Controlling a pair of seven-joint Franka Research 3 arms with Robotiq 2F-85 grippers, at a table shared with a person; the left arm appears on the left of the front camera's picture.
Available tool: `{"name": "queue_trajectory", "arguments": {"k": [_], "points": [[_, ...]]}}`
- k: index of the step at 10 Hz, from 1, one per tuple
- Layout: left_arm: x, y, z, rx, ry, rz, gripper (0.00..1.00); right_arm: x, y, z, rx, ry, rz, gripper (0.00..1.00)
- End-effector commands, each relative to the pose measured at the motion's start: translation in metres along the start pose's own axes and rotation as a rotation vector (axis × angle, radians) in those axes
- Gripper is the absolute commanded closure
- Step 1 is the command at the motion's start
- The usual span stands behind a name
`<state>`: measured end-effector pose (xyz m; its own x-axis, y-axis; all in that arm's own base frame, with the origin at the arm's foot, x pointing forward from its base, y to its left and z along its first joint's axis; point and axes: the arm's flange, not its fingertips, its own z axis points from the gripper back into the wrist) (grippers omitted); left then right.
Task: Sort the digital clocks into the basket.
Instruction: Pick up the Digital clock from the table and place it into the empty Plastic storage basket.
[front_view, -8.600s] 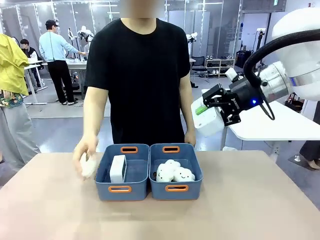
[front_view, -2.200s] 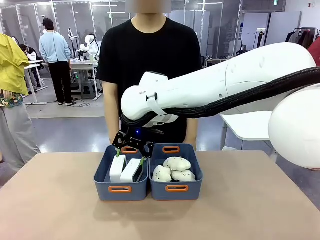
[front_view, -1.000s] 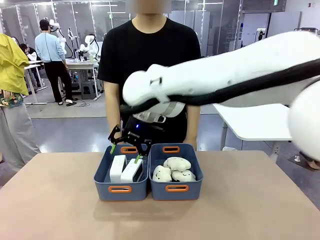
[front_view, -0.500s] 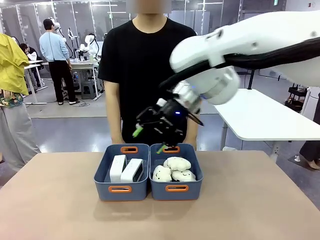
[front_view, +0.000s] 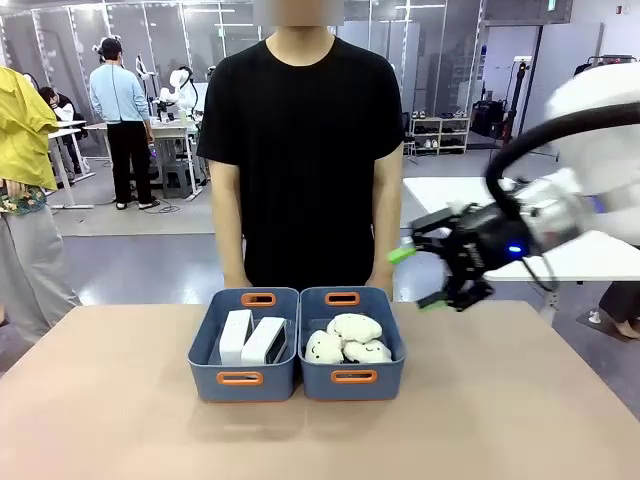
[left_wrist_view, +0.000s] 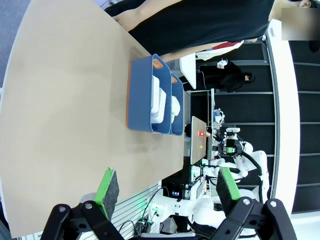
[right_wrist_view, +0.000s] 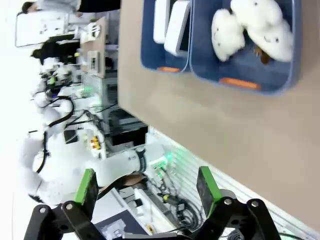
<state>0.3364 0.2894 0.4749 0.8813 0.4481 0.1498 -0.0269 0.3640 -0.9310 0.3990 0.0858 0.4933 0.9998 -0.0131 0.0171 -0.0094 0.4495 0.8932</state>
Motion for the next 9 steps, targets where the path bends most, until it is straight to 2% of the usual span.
{"name": "queue_trajectory", "arguments": {"k": [1, 3, 4, 5, 7, 8, 9], "points": [[-0.002, -0.003, 0.000, -0.016, 0.000, 0.003, 0.00, -0.018, -0.028, 0.042, 0.103, -0.033, -0.009, 0.00], [-0.002, -0.003, 0.000, -0.016, 0.000, 0.003, 0.00, -0.044, -0.057, 0.103, 0.186, -0.091, -0.019, 0.00], [-0.002, -0.003, 0.000, -0.016, 0.000, 0.003, 0.00, -0.066, -0.080, 0.134, 0.231, -0.118, -0.092, 0.00], [-0.002, -0.003, 0.000, -0.016, 0.000, 0.003, 0.00, -0.086, -0.096, 0.160, 0.275, -0.184, -0.101, 0.00], [-0.002, -0.003, 0.000, -0.016, 0.000, 0.003, 0.00, -0.124, -0.116, 0.196, 0.308, -0.322, -0.123, 0.00], [-0.002, -0.003, 0.000, -0.016, 0.000, 0.003, 0.00, -0.149, -0.126, 0.199, 0.344, -0.382, -0.171, 0.00], [-0.002, -0.003, 0.000, -0.016, 0.000, 0.003, 0.00, -0.160, -0.130, 0.204, 0.351, -0.469, -0.171, 0.00]]}}
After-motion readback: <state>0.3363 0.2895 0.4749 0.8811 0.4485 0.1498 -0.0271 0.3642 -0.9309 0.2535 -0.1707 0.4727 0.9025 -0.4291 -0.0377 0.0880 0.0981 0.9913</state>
